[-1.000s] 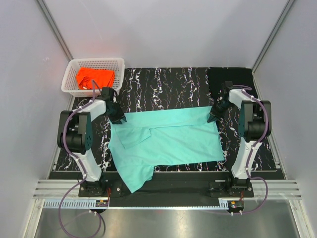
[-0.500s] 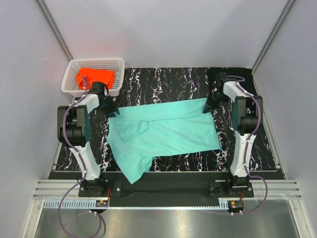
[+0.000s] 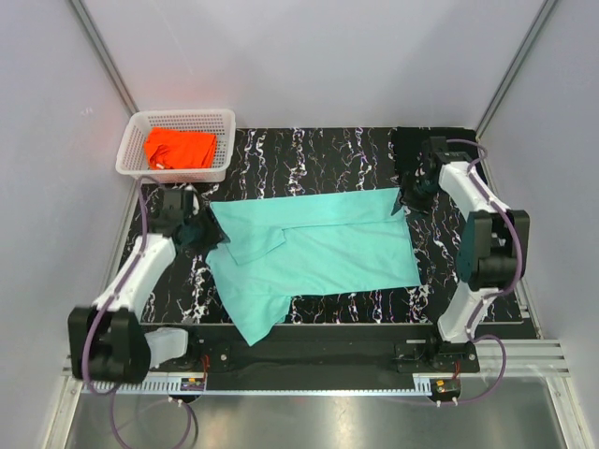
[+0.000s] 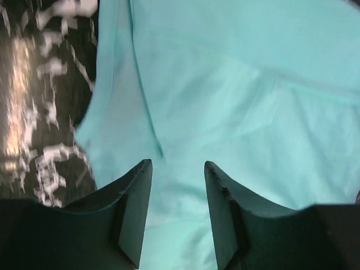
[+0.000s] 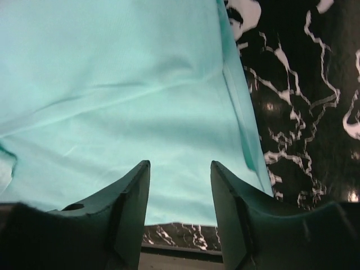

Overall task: Fold and stack the t-shirts
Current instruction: Fold the tshirt

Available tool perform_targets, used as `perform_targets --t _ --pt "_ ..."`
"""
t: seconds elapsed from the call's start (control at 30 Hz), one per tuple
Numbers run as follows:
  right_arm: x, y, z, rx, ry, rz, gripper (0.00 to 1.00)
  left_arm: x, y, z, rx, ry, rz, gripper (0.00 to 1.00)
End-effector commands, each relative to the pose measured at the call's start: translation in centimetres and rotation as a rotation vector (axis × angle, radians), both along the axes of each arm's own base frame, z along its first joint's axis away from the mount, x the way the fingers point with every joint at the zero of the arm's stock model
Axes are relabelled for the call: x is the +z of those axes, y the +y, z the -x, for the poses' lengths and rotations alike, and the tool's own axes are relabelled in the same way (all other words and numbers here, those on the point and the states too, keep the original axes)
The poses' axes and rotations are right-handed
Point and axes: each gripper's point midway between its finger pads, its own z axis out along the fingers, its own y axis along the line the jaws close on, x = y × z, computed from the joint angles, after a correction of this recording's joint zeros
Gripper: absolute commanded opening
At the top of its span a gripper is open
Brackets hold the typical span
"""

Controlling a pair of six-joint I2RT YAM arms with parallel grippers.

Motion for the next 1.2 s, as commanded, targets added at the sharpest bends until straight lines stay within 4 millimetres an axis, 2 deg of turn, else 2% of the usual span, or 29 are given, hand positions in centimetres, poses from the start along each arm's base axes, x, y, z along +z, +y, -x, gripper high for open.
perform_targets --t 0.0,0.03,0.07,0.13,0.17,0.27,0.4,0.43,0.5,0.6,0.8,0.93,1.03,1.17 --pt "3.1 0.3 1.5 -0.007 -0.074 -0.016 0.55 -1.6 -1.5 6.4 0.0 0.099 0.017 0.47" --pt "3.6 0.5 2.3 -0.014 -0.086 -0.03 0.55 -1.7 -2.1 7.5 0.024 0.121 0.034 0.47" --pt "4.0 1.0 2.6 -0.023 -0.091 -0.062 0.55 -2.9 -2.4 9.6 0.028 0.179 0.028 0.47" --pt "4.5 1.5 3.7 -0.041 -0.104 -0.094 0.55 -3.0 -3.5 11.5 0.07 0.187 0.045 0.47" --pt "4.8 1.9 3.9 -0.037 -0.113 -0.115 0.55 -4.2 -3.2 12.9 0.1 0.225 0.031 0.46" --pt "4.6 2.3 5.0 -0.05 -0.115 -0.141 0.55 -5.0 -3.6 14.7 0.142 0.247 0.046 0.44" --pt "3.2 2.7 6.1 -0.093 -0.07 -0.162 0.56 -6.4 -3.4 16.8 0.148 0.311 0.01 0.42" --pt "2.0 2.8 6.6 -0.127 -0.021 -0.169 0.55 -6.8 -3.6 17.3 0.162 0.331 0.015 0.42" --pt "1.0 3.3 7.2 -0.149 0.03 -0.195 0.54 -8.2 -3.3 18.5 0.195 0.387 0.015 0.42" --pt "-0.3 3.1 7.9 -0.175 0.07 -0.184 0.51 -9.1 -2.9 19.0 0.212 0.416 -0.013 0.42" --pt "0.1 2.5 8.5 -0.169 0.043 -0.154 0.51 -9.6 -2.0 19.0 0.247 0.421 -0.063 0.42" --pt "-0.2 2.4 9.1 -0.177 0.053 -0.144 0.51 -10.2 -2.1 18.5 0.249 0.422 -0.071 0.41" --pt "-0.8 2.1 9.7 -0.207 0.067 -0.129 0.5 -10.2 -2.1 17.8 0.242 0.403 -0.08 0.36" --pt "-1.6 1.4 10.6 -0.24 0.095 -0.096 0.5 -10.0 -1.9 16.9 0.233 0.366 -0.101 0.2"
